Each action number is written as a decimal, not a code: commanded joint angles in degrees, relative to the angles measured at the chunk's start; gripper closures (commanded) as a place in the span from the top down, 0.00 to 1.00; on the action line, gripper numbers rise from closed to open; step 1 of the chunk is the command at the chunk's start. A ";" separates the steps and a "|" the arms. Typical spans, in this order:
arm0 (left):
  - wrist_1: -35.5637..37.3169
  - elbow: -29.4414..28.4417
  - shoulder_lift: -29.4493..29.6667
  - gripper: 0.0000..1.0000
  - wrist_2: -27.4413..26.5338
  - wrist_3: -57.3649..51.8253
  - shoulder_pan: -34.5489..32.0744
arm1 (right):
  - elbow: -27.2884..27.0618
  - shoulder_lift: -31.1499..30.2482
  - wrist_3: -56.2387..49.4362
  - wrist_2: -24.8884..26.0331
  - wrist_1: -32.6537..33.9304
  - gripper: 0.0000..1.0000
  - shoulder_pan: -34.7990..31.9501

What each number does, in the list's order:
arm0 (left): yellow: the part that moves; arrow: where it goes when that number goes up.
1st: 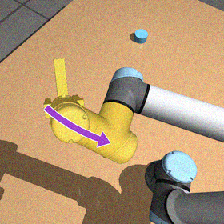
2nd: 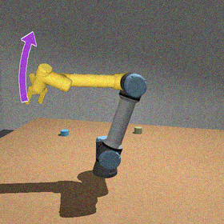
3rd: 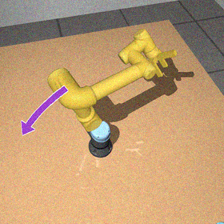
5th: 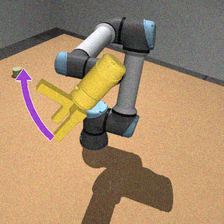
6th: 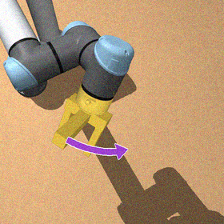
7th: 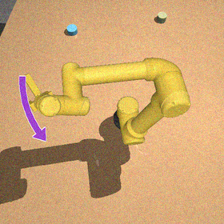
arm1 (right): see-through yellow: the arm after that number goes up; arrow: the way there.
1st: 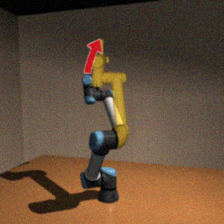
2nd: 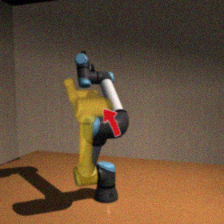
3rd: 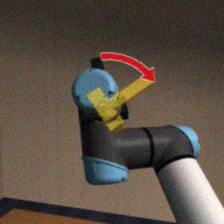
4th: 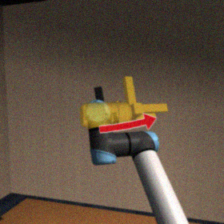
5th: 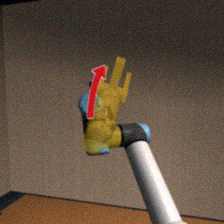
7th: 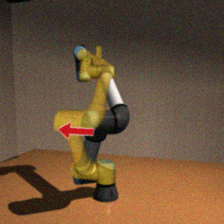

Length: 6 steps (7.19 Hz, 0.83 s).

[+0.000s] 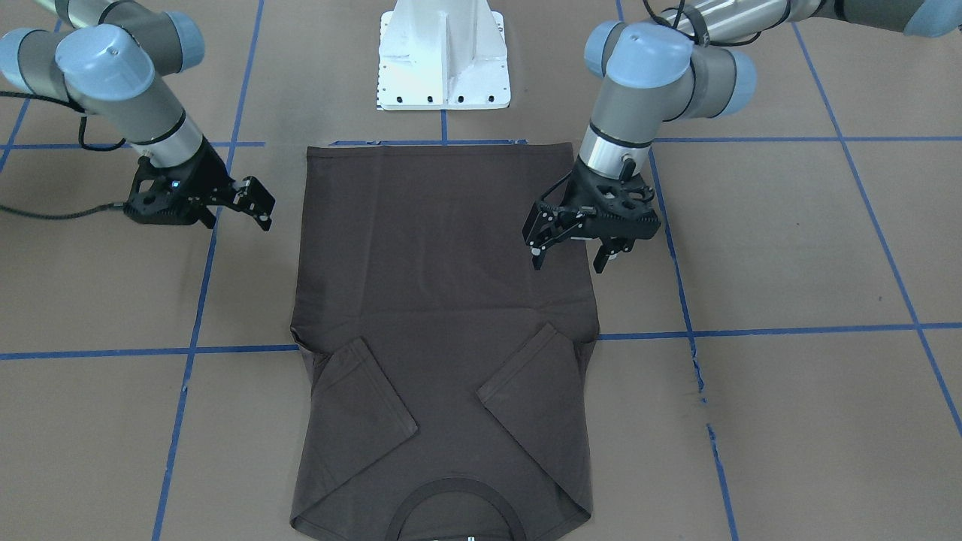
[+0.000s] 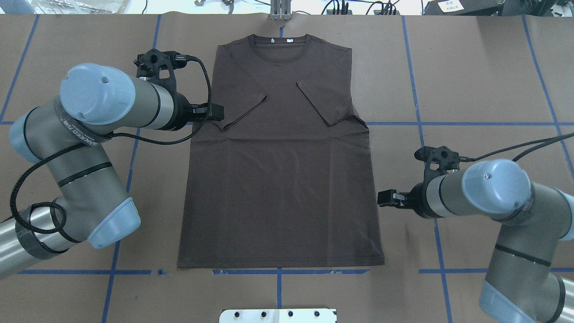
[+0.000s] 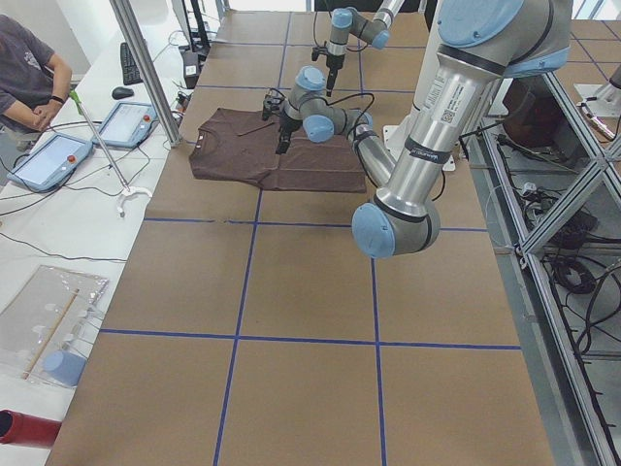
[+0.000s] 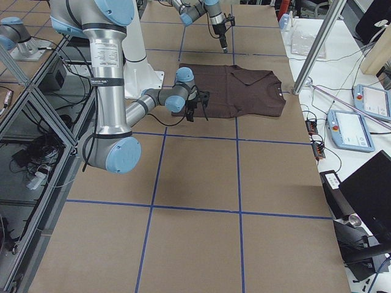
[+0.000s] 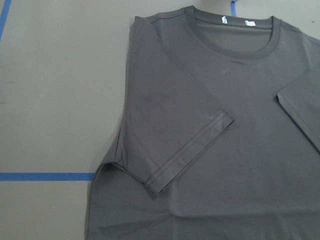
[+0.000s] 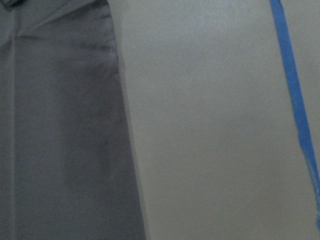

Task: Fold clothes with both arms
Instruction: 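Release the sleeve with the left gripper while the right gripper moves to the hem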

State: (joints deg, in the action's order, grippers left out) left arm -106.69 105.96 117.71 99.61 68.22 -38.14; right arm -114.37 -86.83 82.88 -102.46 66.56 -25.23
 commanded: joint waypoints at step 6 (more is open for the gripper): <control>0.08 1.88 -0.20 1.00 -0.03 0.25 -0.09 | -1.03 0.34 4.31 7.45 3.22 0.84 12.22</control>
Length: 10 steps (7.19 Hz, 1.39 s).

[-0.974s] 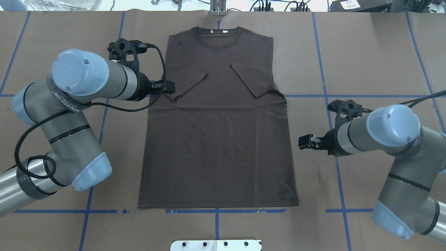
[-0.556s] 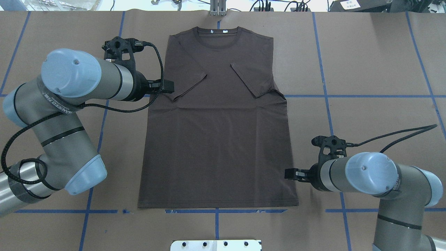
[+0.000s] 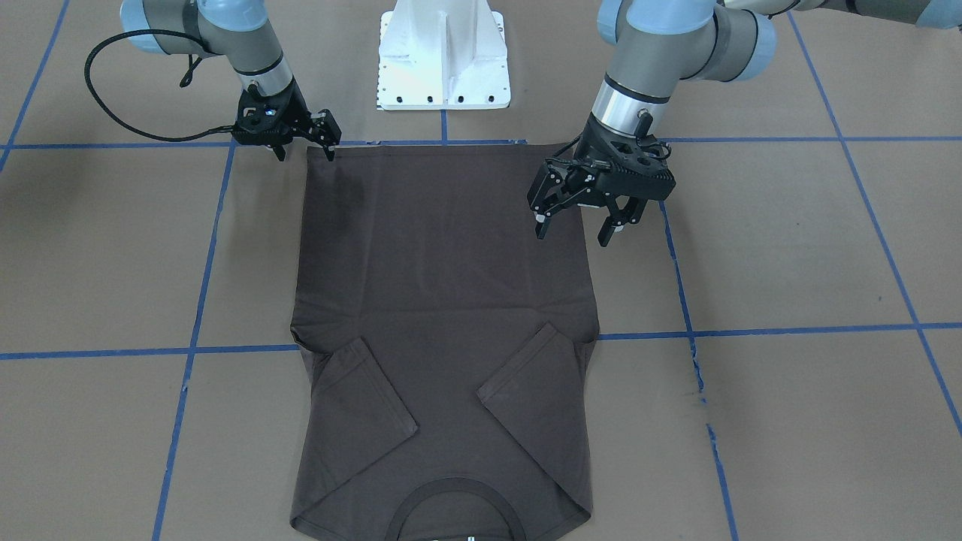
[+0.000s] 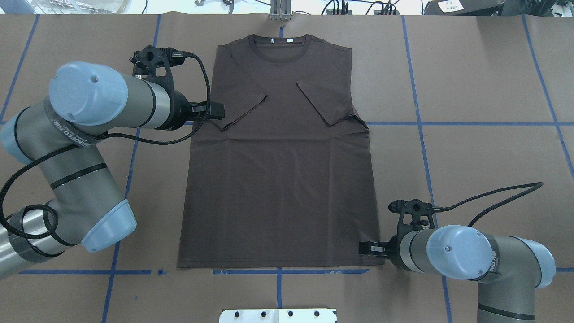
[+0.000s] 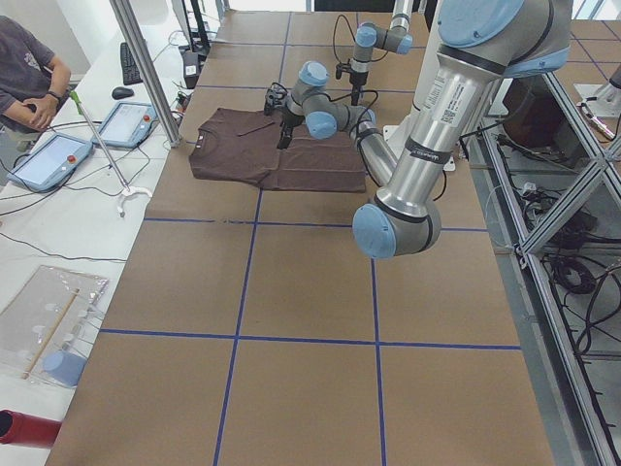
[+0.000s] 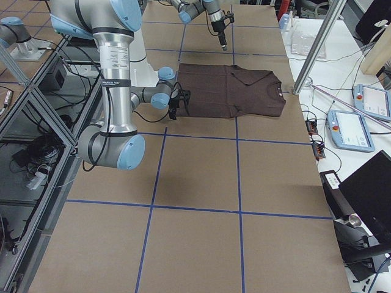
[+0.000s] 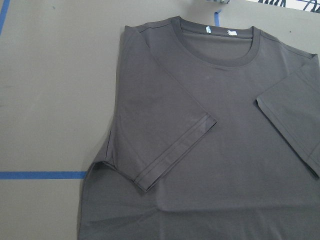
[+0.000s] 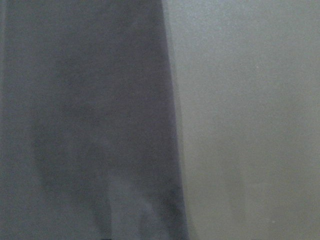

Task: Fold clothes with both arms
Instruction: 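Release the sleeve with the left gripper while the right gripper moves to the hem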

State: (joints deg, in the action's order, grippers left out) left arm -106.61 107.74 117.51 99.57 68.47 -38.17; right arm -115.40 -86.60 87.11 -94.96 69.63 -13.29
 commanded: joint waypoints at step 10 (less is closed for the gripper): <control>0.26 0.89 -1.22 1.00 0.27 0.08 -0.41 | -4.03 -0.24 1.13 -0.32 0.07 0.00 0.37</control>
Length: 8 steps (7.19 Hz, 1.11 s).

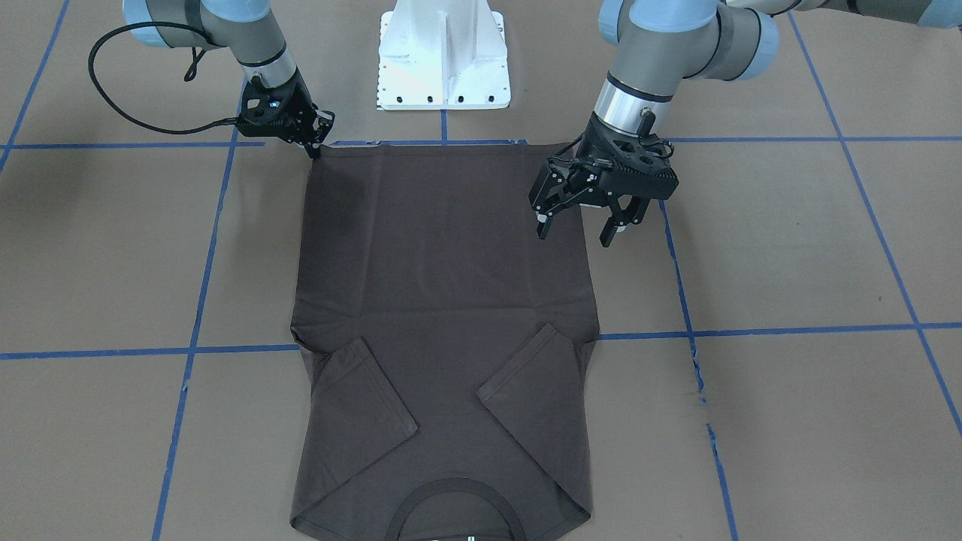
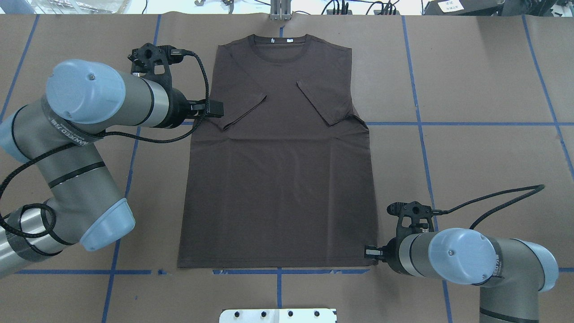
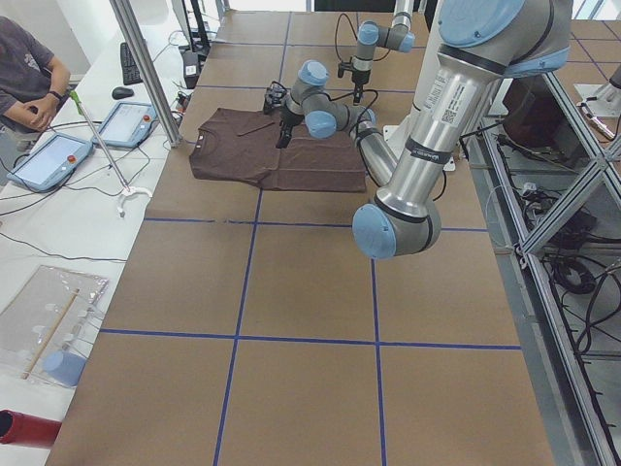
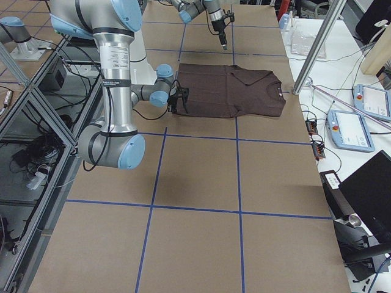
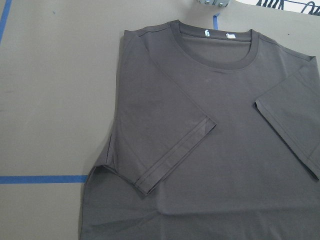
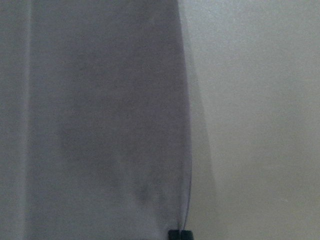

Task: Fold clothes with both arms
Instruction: 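Move the left gripper to the hem and grasp both hem corners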

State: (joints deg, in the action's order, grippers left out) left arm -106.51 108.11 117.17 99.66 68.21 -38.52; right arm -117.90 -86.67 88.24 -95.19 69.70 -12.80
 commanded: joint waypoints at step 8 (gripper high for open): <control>1.29 9.24 -19.18 0.92 -10.28 40.15 28.75 | -4.01 -0.69 0.00 0.45 -0.44 0.00 -0.65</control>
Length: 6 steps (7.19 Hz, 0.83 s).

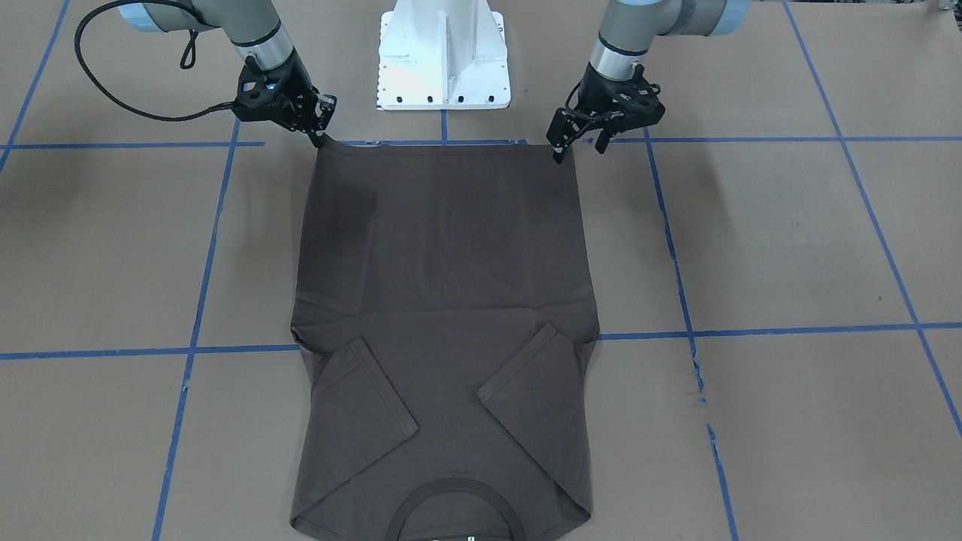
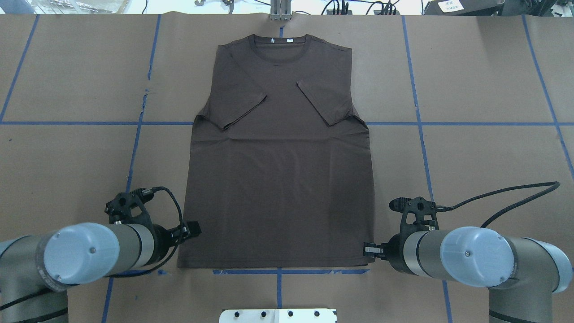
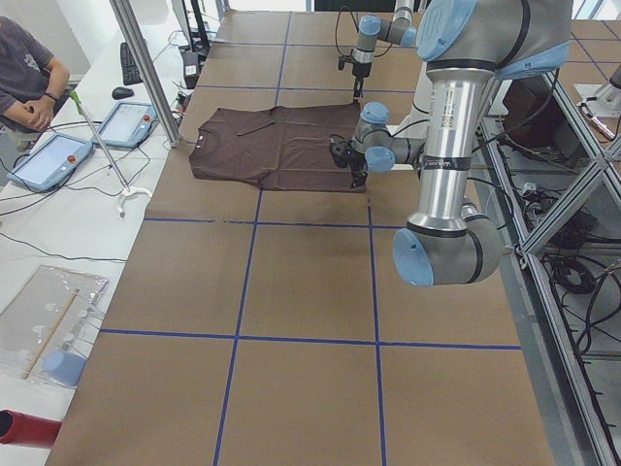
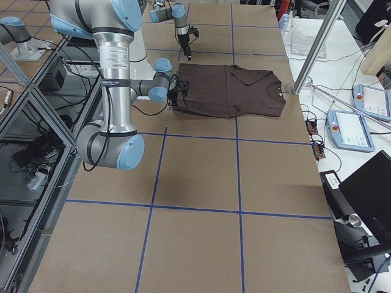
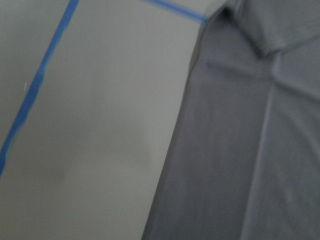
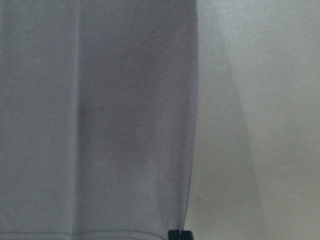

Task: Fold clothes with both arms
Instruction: 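Move the left gripper to the hem and grasp both hem corners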

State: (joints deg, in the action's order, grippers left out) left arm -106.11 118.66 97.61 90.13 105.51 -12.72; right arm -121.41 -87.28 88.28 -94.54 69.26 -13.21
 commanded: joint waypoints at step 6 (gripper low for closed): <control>1.17 -2.90 0.30 0.66 -0.83 3.04 3.14 | -0.85 0.70 -0.12 -0.91 -0.09 0.00 -0.33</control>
State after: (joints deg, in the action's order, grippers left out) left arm -105.08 115.77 97.95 89.32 108.54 -9.59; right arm -122.22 -86.66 88.15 -95.44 69.17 -13.53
